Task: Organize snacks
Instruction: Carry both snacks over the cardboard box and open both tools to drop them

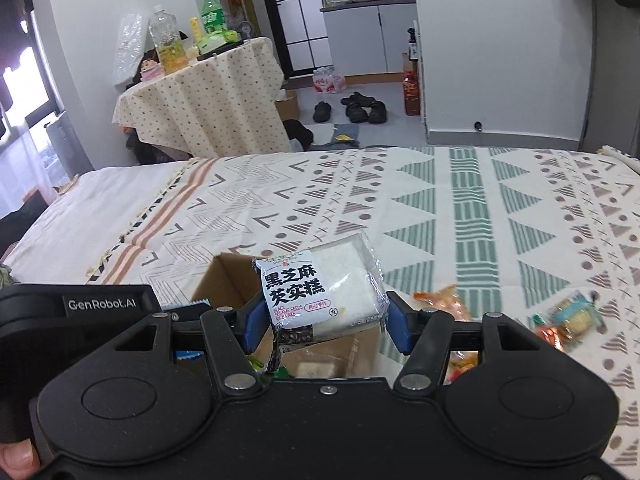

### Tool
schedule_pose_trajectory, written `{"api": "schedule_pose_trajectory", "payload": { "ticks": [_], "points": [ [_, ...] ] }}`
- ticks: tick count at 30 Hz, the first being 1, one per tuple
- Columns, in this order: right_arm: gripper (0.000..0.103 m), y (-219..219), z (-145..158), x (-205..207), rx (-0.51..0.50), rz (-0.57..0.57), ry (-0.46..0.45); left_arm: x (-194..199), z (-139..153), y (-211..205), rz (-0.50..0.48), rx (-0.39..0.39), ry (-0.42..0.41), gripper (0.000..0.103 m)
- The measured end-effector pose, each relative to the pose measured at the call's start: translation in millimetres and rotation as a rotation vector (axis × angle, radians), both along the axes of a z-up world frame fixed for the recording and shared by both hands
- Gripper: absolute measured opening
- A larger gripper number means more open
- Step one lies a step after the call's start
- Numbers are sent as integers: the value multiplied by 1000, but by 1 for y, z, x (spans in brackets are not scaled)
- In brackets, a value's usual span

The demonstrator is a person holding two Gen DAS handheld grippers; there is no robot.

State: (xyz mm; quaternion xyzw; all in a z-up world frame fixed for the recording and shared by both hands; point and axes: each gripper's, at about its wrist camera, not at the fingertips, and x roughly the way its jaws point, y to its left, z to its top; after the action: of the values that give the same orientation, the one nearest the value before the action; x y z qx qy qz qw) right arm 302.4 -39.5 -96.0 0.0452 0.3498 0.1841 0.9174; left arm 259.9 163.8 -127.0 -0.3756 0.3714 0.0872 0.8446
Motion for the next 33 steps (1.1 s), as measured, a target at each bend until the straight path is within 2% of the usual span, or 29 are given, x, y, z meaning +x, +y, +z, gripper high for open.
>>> {"api": "schedule_pose_trajectory", "payload": {
  "ticks": [2, 5, 9, 12, 17, 21, 26, 31, 33],
  "points": [
    [62, 4, -3, 4, 13, 12, 3, 2, -3, 2, 9, -3, 2, 28],
    [75, 5, -10, 11, 22, 18, 16, 6, -7, 2, 9, -6, 12, 28],
    [76, -5, -16, 11, 32, -15, 38, 13, -10, -5, -6, 2, 11, 28],
    [76, -19, -19, 10, 50, -52, 61, 16, -9, -13, -25, 16, 13, 32],
    [76, -41, -18, 5, 59, -87, 65, 16, -8, -21, -9, 55, 39, 50],
    [76, -60, -22, 0, 69, -134, 95, 13, 0, -31, -16, 93, 28, 57],
    [76, -82, -23, -12, 78, -171, 108, 9, 4, -52, -53, 131, 33, 73],
    [76, -106, -18, -23, 86, -217, 108, 6, 7, -77, -110, 172, 44, 84],
    [77, -118, -15, -27, 92, -235, 106, 5, 7, -87, -128, 190, 48, 85]
  ]
}}
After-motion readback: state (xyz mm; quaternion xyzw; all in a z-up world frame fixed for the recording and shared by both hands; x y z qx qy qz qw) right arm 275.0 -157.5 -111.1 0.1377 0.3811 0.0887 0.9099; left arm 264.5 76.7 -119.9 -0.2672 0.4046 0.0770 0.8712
